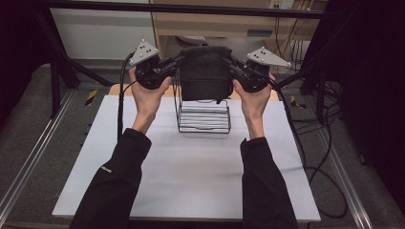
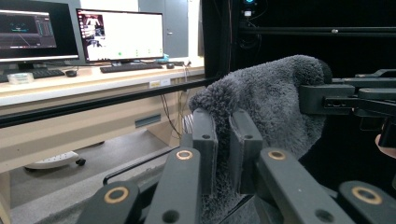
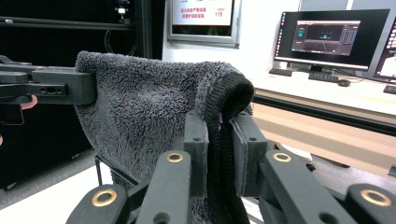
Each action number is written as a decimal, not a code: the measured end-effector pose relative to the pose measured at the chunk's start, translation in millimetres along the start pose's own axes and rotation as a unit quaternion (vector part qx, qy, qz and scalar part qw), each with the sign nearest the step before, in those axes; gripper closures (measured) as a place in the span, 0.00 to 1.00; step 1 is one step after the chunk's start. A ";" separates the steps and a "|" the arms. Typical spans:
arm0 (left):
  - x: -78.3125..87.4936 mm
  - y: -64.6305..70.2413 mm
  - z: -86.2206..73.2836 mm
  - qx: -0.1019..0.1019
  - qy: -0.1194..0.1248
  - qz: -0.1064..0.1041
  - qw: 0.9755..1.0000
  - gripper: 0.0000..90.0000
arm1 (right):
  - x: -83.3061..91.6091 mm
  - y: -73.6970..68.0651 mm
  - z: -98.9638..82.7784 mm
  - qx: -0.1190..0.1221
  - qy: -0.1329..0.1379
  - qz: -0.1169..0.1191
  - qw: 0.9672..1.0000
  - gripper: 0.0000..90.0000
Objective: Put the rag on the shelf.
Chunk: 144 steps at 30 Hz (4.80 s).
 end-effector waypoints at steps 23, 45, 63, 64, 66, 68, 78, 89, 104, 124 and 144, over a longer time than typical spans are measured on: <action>4.7 10.2 -14.4 -0.003 -0.005 -0.007 1.000 0.91 | 4.6 -0.2 -16.0 0.011 -0.011 -0.002 1.000 0.87; 13.4 31.7 -48.2 -0.011 -0.030 -0.019 0.999 0.90 | 17.6 -2.9 -48.4 0.019 -0.039 0.009 0.999 0.85; 16.0 36.5 -57.1 -0.031 -0.056 -0.031 0.997 0.89 | 32.3 -12.7 -33.1 0.006 -0.056 0.032 0.998 0.78; 16.1 36.5 -57.4 -0.030 -0.057 -0.033 0.997 0.89 | 32.3 -13.0 -33.6 0.008 -0.062 0.028 0.998 0.82; 16.6 36.5 -57.8 -0.029 -0.059 -0.035 0.997 0.89 | 32.7 -12.9 -34.8 0.012 -0.070 0.027 0.997 0.86; 16.8 37.5 -58.6 -0.022 -0.063 -0.041 0.997 0.87 | 33.7 -11.7 -37.3 0.012 -0.079 0.024 0.997 0.89; 27.6 46.4 -71.0 -0.009 -0.111 -0.054 0.992 0.73 | 40.1 -12.4 -56.2 0.016 -0.106 0.026 0.994 0.88; 17.9 52.7 -100.5 -0.007 -0.164 -0.054 0.985 0.73 | 41.9 3.1 -93.0 -0.010 -0.130 0.013 0.991 0.70; 23.0 45.1 -129.6 0.033 -0.202 -0.045 0.978 0.57 | 35.0 24.5 -126.7 -0.059 -0.148 -0.005 0.987 0.33; 79.0 47.7 -159.8 0.050 -0.237 -0.068 0.968 0.18 | 65.4 10.0 -137.9 -0.060 -0.202 0.016 0.977 0.05; 148.3 58.6 -228.2 0.048 -0.268 -0.061 0.960 0.09 | 102.7 16.5 -208.0 -0.067 -0.245 0.025 0.967 0.01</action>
Point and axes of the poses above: each handheld gripper's, and its own axes: x roughly backward along the jaws, z roughly out of its top, y roughly to its right, the point moved 6 cm from there along -x, roughly forward along the jaws, and after that the axes turned 14 degrees about -x, right-handed, at the moved point
